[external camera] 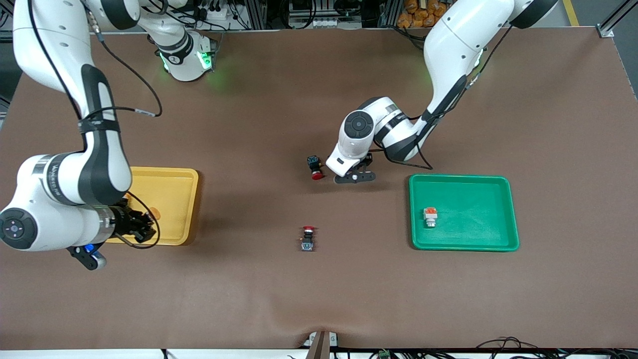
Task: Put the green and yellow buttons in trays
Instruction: 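Release the blue button in the yellow tray while the left gripper lifts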
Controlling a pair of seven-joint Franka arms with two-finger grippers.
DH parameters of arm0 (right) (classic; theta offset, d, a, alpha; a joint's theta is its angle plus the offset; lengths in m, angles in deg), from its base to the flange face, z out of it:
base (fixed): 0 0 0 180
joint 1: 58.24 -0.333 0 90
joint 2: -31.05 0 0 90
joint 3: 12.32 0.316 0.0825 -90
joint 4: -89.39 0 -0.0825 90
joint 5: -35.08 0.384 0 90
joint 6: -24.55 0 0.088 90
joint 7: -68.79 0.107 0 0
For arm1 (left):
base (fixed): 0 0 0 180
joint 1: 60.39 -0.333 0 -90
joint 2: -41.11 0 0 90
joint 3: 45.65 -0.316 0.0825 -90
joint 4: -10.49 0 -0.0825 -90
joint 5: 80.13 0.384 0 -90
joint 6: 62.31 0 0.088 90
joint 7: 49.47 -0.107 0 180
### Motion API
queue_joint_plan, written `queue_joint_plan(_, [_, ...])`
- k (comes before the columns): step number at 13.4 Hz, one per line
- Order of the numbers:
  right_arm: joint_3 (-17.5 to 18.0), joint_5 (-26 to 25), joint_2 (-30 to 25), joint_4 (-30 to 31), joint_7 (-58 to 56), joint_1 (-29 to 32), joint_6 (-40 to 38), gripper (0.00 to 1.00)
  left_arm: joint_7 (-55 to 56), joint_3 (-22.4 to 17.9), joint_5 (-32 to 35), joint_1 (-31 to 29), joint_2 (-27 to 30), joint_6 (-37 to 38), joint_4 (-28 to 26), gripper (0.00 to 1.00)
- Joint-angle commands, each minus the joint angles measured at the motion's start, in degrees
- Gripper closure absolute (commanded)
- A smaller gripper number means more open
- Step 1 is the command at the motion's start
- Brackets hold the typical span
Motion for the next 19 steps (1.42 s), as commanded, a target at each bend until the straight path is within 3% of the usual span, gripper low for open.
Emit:
queue_joint_plan(1, [0.83,0.30,-4.73,6.74,-9.28,3.66,1.21,1.00,1.32,0.38,0.83,-2.55,3.45,2.18,-0.44,0.88])
queue_joint_plan(6, [0.83,0.30,-9.75,19.67,-20.03,7.00,13.33,1.00,-4.30,0.47,1.00,-10.46,7.84,5.43,-0.52,0.82])
queue_joint_plan(10, [0.83,0.30,-8.70,19.94,-29.51,10.60,15.36,1.00,-15.28,0.56,0.91,-18.89,11.63,8.42,-0.70,0.79])
queue_joint_plan(17, [1.01,0.83,-5.18,19.94,-42.71,13.07,19.67,1.00,-29.70,0.38,1.70,-30.41,8.47,7.11,-0.44,0.76])
queue_joint_plan(18, [1.18,1.09,-5.09,19.94,-42.63,12.29,19.32,0.94,-31.10,0.38,1.79,-31.99,7.07,5.63,-0.52,0.75])
queue_joint_plan(19, [1.18,2.23,-5.09,19.94,-42.45,10.54,19.06,0.65,-33.29,0.38,1.79,-33.39,5.67,4.22,-0.44,0.75])
